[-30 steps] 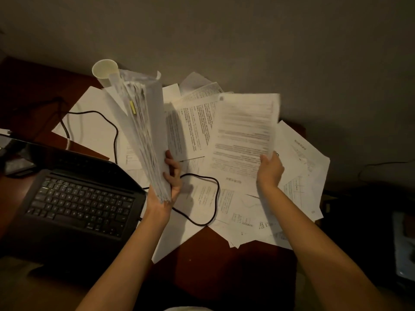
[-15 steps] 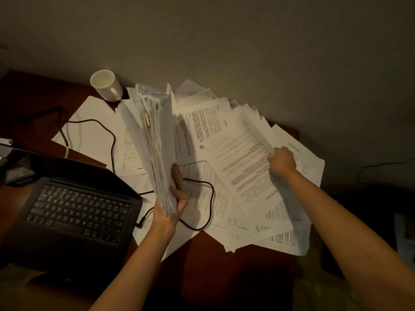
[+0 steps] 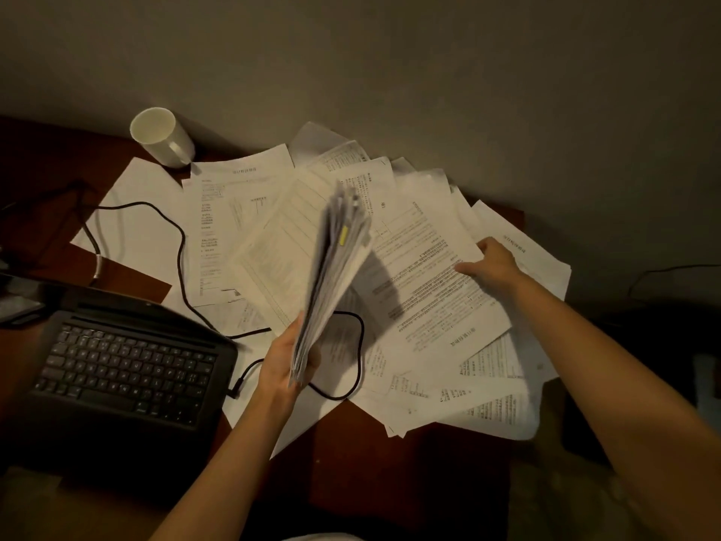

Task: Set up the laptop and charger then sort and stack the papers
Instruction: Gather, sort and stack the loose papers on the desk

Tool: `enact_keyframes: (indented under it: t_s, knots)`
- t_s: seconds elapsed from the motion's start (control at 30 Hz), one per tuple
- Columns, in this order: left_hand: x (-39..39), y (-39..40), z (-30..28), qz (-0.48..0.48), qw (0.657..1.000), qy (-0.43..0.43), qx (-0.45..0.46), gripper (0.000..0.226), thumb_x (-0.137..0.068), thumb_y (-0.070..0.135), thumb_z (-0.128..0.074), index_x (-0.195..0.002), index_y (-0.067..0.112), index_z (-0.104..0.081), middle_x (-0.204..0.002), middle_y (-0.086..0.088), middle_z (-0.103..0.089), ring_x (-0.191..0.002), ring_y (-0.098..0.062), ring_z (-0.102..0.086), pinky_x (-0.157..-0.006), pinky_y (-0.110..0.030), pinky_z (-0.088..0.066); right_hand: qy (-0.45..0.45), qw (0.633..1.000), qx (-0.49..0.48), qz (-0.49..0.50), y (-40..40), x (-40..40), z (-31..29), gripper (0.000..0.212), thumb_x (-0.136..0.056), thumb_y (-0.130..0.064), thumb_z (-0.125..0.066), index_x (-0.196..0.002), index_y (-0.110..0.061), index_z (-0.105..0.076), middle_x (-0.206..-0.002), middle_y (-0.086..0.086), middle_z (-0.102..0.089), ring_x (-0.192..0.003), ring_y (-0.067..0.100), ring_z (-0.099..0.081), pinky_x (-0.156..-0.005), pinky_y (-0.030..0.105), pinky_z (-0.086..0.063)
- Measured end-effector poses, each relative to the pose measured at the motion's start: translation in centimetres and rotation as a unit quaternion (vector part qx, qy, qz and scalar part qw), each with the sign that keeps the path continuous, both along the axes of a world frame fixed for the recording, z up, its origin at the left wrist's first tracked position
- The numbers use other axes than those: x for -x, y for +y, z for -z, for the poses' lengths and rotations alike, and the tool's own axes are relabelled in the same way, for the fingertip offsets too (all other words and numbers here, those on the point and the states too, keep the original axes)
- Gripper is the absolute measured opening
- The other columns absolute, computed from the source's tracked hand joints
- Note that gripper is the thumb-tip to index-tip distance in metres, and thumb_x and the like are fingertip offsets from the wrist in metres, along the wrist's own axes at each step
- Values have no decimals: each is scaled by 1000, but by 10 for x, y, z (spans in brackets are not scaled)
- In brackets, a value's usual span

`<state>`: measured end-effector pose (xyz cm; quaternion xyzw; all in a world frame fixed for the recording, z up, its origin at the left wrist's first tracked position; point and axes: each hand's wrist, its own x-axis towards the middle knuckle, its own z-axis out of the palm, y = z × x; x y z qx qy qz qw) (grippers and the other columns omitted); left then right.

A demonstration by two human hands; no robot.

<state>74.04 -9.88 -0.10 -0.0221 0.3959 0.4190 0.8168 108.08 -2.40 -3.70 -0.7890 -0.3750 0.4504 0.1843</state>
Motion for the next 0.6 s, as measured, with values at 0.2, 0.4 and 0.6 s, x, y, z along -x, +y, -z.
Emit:
enact_keyframes:
  t_s: [0.2, 0.4, 0.6]
  knots:
    - [-5, -10, 16, 42, 993, 89, 70, 23, -92, 14, -54, -90, 1, -73, -68, -12, -71, -50, -17, -67, -39, -22, -50, 16, 1000, 26, 5, -25, 4, -9, 33, -87, -20, -67, -115, -13, -51, -111, 2, -59, -95, 23, -60, -77, 36, -54]
    - [5, -24, 29, 77, 984, 156, 27, 47, -72, 9, -75, -117, 4, -62, -96, -13, -72, -78, -23, -71, -60, -32, -59, -162, 986, -24, -43, -36, 3, -61, 15, -96, -18, -52, -106, -10, -58, -97, 2, -56, -91, 24, -59, -75, 34, -48]
    - [9, -36, 42, 114, 963, 244, -25, 48, -89, -8, -54, -134, 6, -49, -127, -15, -59, -108, -30, -60, -87, -42, -51, -390, 897, -150, -147, -38, 6, -126, 16, -94, -9, -42, -87, -9, -57, -82, 10, -60, -78, 30, -59, -64, 32, -41]
